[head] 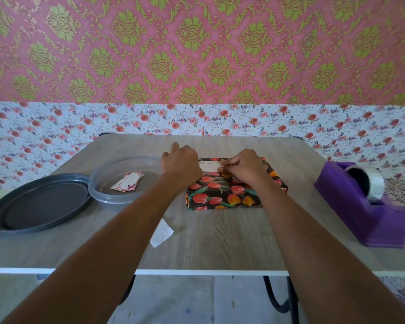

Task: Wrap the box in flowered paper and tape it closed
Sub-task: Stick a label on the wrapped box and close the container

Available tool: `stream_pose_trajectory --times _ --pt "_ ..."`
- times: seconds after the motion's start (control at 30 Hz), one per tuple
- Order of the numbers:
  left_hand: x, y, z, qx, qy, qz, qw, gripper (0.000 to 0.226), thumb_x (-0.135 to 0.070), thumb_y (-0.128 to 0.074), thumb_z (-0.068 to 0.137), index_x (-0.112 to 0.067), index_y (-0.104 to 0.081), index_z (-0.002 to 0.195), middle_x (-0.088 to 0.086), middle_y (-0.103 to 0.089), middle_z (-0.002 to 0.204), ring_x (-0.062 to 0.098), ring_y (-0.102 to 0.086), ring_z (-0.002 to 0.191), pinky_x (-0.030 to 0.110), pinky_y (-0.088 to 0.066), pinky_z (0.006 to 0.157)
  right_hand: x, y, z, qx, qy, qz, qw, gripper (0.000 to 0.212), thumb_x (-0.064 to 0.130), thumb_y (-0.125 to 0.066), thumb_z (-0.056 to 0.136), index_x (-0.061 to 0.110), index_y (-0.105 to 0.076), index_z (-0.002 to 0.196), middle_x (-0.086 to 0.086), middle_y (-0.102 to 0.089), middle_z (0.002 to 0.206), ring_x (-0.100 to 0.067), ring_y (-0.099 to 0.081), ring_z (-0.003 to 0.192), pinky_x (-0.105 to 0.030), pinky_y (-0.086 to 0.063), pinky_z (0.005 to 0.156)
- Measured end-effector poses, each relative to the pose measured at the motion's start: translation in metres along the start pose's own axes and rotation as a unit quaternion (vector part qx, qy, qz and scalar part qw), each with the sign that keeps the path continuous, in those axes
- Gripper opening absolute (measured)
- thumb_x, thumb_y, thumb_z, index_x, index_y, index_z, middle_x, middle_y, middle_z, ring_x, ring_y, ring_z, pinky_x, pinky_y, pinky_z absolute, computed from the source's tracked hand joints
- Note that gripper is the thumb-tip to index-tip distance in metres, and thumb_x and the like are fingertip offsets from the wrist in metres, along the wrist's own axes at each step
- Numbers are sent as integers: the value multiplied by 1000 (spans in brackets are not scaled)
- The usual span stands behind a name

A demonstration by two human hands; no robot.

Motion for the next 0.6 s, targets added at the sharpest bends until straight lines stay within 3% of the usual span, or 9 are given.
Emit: stream_pose_trajectory --times 0.13,0.2,0.23,0.3,0.37,0.43,0.5,0.6 --pt "5 -5 0 -8 3 6 1000 28 -28 -58 87 -23 -74 109 -4 -65 113 23 -45 116 43 -38 91 -2 0 3 14 1 23 1000 28 37 -83 82 32 -78 109 -5 -72 121 -23 -62 107 -37 -57 88" --pt "5 -6 -1 -12 4 10 1000 29 -27 -58 84 -26 -75 108 -6 -65 114 22 -45 115 45 -36 92 0 0 0 15 -3 22 1000 22 33 -82 85 41 -76 105 -4 -70 125 -25 -61 105 -36 -58 81" --pt "5 -7 -1 -13 6 9 1000 28 -27 -58 84 -25 -74 107 -6 -66 114 22 -46 114 45 -36 93 1 -1 -1 19 -3 16 1000 22 33 -79 86 49 -73 101 -5 -68 127 -27 -59 107 -41 -57 85" --pt "4 -9 -1 -25 10 6 1000 26 -32 -57 86 -22 -74 103 -4 -66 110 23 -47 114 46 -35 92 0 -1 -2 19 -5 -7 1000 22 38 -71 91 58 -69 100 -7 -60 133 -33 -52 116 -55 -49 100" --pt "2 -9 -2 -24 16 11 1000 33 -47 -57 89 -20 -73 100 -3 -65 107 25 -47 118 47 -35 93 -2 -2 -4 14 -12 -38 999 24 52 -61 95 49 -70 117 -10 -49 134 -39 -41 126 -60 -38 108" --pt "0 -10 0 -12 24 32 999 47 -64 -57 86 -23 -72 102 -3 -64 109 26 -46 122 48 -36 94 -2 -4 -4 11 -3 -74 997 44 70 -57 88 47 -69 123 -12 -51 124 -39 -39 127 -60 -37 106" --pt "-2 -10 1 -5 35 27 999 49 -67 -59 82 -24 -73 102 -3 -64 108 26 -45 122 47 -36 93 -4 -7 -1 16 6 -110 994 53 77 -57 80 49 -67 125 -11 -54 113 -38 -42 122 -57 -39 101" --pt "0 -9 4 -5 43 0 999 40 -58 -64 82 -24 -73 101 -3 -64 105 26 -45 119 45 -36 90 -6 -10 4 12 -7 -84 996 47 74 -67 77 49 -71 116 -11 -61 107 -35 -51 112 -56 -43 98"
Point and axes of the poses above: each hand's wrist, its own z-axis towards the middle knuckle, its own y-axis out of the back of the hand, x = y × z, the point moved 2 cm from there along z, towards the middle knuckle
